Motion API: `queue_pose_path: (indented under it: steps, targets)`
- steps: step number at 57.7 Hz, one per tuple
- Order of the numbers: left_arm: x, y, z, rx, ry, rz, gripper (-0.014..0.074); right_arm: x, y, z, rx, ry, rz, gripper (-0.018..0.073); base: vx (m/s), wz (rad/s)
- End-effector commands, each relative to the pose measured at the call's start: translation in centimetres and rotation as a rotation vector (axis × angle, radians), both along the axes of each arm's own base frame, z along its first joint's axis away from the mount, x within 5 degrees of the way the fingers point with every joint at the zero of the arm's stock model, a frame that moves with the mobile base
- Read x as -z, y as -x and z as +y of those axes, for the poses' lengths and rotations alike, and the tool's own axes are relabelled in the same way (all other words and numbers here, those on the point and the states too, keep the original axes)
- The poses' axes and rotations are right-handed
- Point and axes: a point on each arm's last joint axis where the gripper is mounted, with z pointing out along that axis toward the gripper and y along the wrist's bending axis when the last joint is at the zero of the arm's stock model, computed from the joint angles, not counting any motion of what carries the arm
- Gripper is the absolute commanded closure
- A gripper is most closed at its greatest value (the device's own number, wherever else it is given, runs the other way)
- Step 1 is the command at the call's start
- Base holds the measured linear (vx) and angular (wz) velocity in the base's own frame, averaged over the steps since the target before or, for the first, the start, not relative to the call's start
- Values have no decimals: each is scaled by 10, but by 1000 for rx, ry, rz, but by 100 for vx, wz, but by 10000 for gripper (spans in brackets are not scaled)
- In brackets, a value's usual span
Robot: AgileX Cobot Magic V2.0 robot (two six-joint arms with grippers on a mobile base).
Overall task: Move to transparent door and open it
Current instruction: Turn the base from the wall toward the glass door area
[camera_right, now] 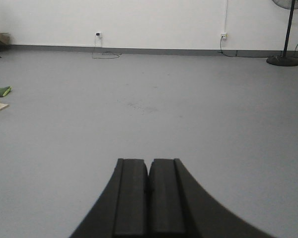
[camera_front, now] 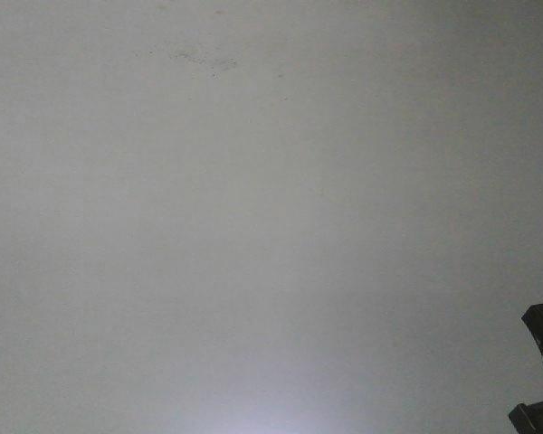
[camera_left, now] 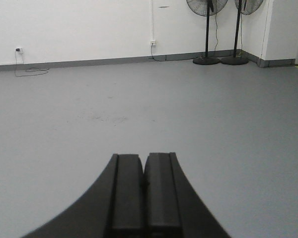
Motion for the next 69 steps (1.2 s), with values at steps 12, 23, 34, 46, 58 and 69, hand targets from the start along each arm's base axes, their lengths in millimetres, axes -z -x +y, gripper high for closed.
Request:
queue_pose_path:
  steps: [12,23,34,46,58,69]
  targets:
    - [2,-1,0,-4,21,-62,602,-4,0,0,-2,-6,-86,559,0,0]
    - [2,-1,0,-4,21,-62,602,-4,0,0,-2,-6,-86,559,0,0]
    - [2,-1,0,-4,21,-62,602,-4,0,0,-2,-6,-86,559,0,2]
    - [2,-1,0,-4,21,-62,602,-4,0,0,-2,-6,-86,559,2,6]
    - [2,-1,0,-4,21,-62,602,-4,0,0,-1,-6,-83,559,4,8]
    - [2,-1,0,-4,21,-62,602,-4,0,0,-1,-6,-84,559,8,6]
